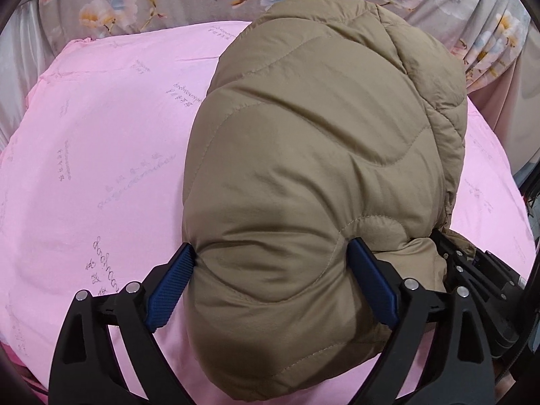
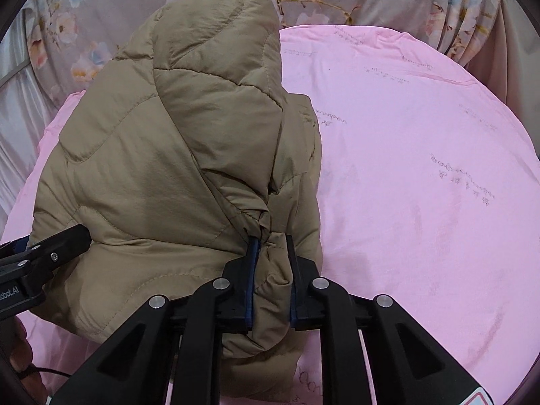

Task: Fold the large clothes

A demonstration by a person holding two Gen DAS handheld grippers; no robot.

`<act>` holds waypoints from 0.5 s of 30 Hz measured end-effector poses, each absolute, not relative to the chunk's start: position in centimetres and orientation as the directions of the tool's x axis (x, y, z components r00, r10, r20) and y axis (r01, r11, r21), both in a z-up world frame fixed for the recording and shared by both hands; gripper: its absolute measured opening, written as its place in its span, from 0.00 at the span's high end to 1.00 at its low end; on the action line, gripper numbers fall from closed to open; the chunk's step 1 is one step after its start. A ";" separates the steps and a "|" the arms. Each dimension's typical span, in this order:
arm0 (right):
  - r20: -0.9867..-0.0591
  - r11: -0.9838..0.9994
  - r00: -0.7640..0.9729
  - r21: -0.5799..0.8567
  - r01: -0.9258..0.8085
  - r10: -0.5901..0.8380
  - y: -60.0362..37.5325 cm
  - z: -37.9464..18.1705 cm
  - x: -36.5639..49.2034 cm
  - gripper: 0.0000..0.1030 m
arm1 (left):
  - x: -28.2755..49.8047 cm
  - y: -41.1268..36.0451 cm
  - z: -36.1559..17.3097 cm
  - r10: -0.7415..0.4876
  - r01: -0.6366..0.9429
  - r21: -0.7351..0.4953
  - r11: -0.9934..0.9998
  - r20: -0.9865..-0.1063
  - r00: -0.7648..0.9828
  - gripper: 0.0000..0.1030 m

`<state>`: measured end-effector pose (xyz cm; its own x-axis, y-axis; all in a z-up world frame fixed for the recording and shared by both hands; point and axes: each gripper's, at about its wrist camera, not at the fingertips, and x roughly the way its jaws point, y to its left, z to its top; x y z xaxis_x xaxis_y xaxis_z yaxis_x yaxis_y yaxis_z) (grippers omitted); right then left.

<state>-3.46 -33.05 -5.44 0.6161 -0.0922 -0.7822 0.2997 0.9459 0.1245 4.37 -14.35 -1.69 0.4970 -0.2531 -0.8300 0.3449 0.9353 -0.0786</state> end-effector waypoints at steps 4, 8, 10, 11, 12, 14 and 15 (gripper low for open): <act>-0.776 0.943 0.624 0.138 0.303 -0.087 -33.1 -5.7 -3.5 0.87 | 4.1 -14.7 -2.1 -0.233 0.340 -0.052 0.939 -0.823 0.517 0.13; -0.764 0.941 0.639 0.144 0.307 -0.091 -33.1 -5.8 -3.7 0.86 | 3.8 -14.8 -2.4 -0.226 0.334 -0.043 0.942 -0.816 0.532 0.12; -0.745 0.939 0.662 0.166 0.300 -0.080 -33.4 -6.0 -4.0 0.86 | 3.9 -14.3 -2.1 -0.252 0.335 -0.079 0.939 -0.821 0.512 0.12; -0.736 0.937 0.674 0.187 0.295 -0.066 -33.6 -6.0 -4.3 0.86 | 4.1 -13.8 -1.7 -0.277 0.336 -0.115 0.935 -0.826 0.490 0.13; -0.733 0.932 0.678 0.206 0.297 -0.054 -33.9 -5.7 -4.7 0.85 | 4.3 -13.1 -1.4 -0.302 0.331 -0.152 0.931 -0.831 0.468 0.13; -0.738 0.924 0.674 0.235 0.301 -0.032 -34.4 -4.6 -5.3 0.82 | 4.6 -12.0 -0.5 -0.340 0.322 -0.207 0.924 -0.831 0.440 0.18; -0.739 0.922 0.673 0.241 0.303 -0.028 -34.5 -3.8 -5.6 0.81 | 4.7 -11.3 0.3 -0.353 0.320 -0.222 0.921 -0.825 0.442 0.19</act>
<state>-5.65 -34.48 -3.81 0.6732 -0.0285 -0.7389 0.3030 0.9222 0.2405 4.70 -11.28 0.35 0.4419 -0.3529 -0.8247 0.3203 0.9208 -0.2224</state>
